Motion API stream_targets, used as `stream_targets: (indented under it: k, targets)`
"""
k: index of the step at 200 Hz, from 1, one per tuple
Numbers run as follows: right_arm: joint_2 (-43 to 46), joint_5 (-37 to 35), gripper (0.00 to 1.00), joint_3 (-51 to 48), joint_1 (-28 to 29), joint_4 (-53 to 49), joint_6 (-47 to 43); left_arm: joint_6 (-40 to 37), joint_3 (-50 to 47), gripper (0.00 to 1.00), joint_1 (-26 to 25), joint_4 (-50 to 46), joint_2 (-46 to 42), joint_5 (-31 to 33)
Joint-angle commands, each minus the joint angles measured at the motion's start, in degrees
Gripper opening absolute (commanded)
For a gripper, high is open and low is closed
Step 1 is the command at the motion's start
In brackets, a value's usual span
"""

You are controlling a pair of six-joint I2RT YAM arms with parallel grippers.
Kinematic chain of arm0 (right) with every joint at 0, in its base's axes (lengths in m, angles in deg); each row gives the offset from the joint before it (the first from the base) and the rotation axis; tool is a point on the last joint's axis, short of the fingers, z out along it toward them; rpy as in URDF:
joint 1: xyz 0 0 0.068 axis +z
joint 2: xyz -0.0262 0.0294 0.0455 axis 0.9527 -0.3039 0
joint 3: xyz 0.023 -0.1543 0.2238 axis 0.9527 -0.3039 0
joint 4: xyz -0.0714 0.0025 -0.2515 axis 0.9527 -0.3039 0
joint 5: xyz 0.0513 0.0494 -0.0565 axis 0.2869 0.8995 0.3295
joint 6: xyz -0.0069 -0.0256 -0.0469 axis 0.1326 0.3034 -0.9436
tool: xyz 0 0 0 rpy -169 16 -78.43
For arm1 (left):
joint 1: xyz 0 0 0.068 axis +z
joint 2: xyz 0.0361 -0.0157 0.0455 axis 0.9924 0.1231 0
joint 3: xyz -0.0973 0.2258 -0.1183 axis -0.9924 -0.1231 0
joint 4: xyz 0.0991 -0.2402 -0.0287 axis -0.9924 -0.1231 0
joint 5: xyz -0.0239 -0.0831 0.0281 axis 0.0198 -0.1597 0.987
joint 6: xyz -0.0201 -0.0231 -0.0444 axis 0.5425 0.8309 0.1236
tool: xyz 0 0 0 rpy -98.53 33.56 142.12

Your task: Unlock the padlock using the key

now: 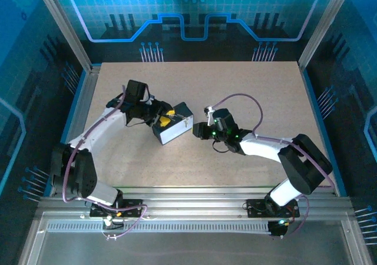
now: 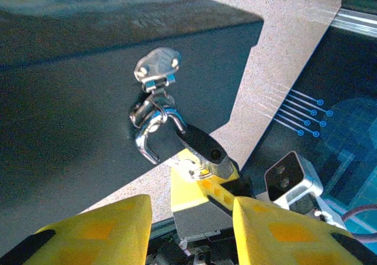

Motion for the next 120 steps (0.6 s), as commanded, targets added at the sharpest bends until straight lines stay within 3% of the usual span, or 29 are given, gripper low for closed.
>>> stream_targets:
  k: [1, 47, 91, 120]
  targets:
    - [4.42, 0.57, 0.31, 1.22, -0.91, -4.71, -5.62, -2.96, 1.29, 0.41, 2.27, -2.44, -1.89, -0.73]
    - [8.25, 5.65, 0.4, 8.47, -0.81, -11.64, -21.04, -9.89, 3.86, 0.41, 5.4, -6.75, -2.01, 2.63]
    - [1.51, 7.18, 0.46, 21.08, 0.4, -22.23, -31.57, -24.09, 6.13, 0.35, 6.83, -15.7, -0.75, 16.25]
    - [-3.63, 5.23, 0.48, 27.23, 1.71, -27.95, -37.1, -28.48, 6.63, 0.34, 7.3, -16.63, 0.63, 19.14]
